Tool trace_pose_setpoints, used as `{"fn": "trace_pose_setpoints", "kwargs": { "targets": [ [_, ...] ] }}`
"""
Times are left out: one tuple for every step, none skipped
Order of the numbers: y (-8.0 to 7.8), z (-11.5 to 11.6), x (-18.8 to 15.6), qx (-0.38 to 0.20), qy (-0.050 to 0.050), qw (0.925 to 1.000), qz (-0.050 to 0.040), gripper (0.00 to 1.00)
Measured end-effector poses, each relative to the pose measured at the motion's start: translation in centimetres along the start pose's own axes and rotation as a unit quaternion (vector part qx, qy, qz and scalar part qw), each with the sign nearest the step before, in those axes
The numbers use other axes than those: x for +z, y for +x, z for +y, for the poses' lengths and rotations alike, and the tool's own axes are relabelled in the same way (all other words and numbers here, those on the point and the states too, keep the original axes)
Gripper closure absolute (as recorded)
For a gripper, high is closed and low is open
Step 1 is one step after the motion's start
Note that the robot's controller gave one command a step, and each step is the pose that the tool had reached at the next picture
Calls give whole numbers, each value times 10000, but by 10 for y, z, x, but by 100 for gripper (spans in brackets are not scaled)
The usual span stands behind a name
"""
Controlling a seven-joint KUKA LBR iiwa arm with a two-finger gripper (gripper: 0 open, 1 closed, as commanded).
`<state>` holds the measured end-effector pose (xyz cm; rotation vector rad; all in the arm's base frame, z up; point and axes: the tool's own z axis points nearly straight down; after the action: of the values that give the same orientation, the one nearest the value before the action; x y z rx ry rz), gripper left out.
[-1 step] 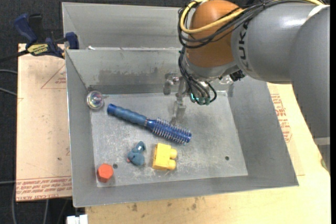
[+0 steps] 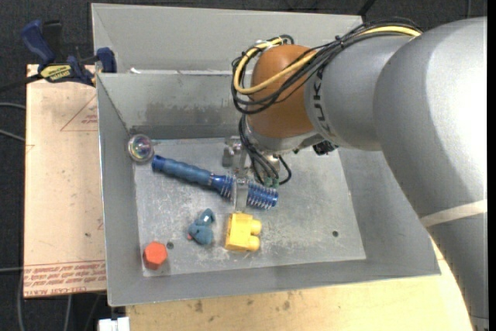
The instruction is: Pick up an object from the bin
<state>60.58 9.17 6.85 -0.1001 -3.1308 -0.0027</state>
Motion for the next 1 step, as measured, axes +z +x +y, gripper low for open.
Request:
{"fn": "trace_pose_setpoints", "kwargs": {
  "targets": [
    [9,20,-33,250,-12,9997,-68,0]
  ]
}}
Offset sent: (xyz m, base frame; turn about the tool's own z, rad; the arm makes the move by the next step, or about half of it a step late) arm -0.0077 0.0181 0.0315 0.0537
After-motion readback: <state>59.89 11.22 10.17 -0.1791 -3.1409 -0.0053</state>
